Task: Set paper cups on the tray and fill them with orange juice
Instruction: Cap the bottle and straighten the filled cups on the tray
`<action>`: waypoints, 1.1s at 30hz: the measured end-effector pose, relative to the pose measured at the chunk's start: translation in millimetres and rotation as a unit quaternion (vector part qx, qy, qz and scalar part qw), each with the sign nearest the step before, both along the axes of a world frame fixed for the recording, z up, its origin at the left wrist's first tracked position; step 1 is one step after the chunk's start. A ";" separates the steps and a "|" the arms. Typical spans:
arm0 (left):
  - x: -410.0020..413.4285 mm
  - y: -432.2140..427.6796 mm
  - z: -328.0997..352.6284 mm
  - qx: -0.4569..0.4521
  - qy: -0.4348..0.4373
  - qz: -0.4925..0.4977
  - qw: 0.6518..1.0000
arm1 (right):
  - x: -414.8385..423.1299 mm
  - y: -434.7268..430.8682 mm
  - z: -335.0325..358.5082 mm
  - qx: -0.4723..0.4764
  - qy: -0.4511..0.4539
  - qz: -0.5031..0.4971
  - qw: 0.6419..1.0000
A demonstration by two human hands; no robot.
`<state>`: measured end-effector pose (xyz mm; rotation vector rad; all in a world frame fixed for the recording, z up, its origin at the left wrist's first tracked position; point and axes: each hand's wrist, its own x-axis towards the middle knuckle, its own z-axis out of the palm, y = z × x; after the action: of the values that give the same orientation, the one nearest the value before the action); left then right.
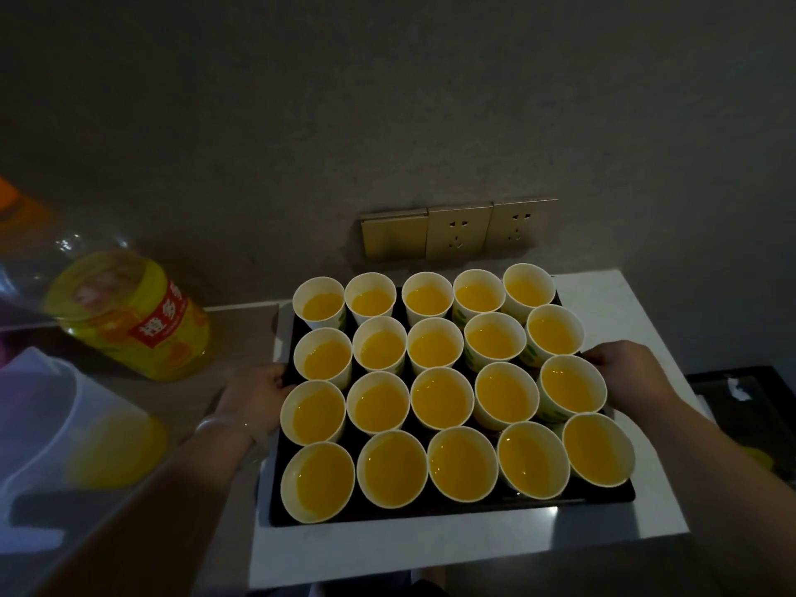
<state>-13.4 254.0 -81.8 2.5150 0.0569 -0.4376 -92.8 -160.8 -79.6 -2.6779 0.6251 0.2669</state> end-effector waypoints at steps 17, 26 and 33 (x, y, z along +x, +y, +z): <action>8.1 -6.5 0.7 0.040 -0.001 -0.013 0.999 | 13.0 -9.7 -4.8 0.018 -0.004 -0.008 1.000; 7.5 -5.0 -1.3 0.024 0.012 0.003 1.000 | 17.7 -12.8 -8.0 0.009 -0.010 0.013 1.000; 6.1 -9.2 2.7 -0.004 0.021 0.000 1.000 | 7.8 -12.4 -5.9 0.020 -0.009 -0.013 1.000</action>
<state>-7.3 244.8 -79.2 2.4979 0.0711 -0.4901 -85.0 -173.1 -85.5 -2.6291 0.6408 0.2471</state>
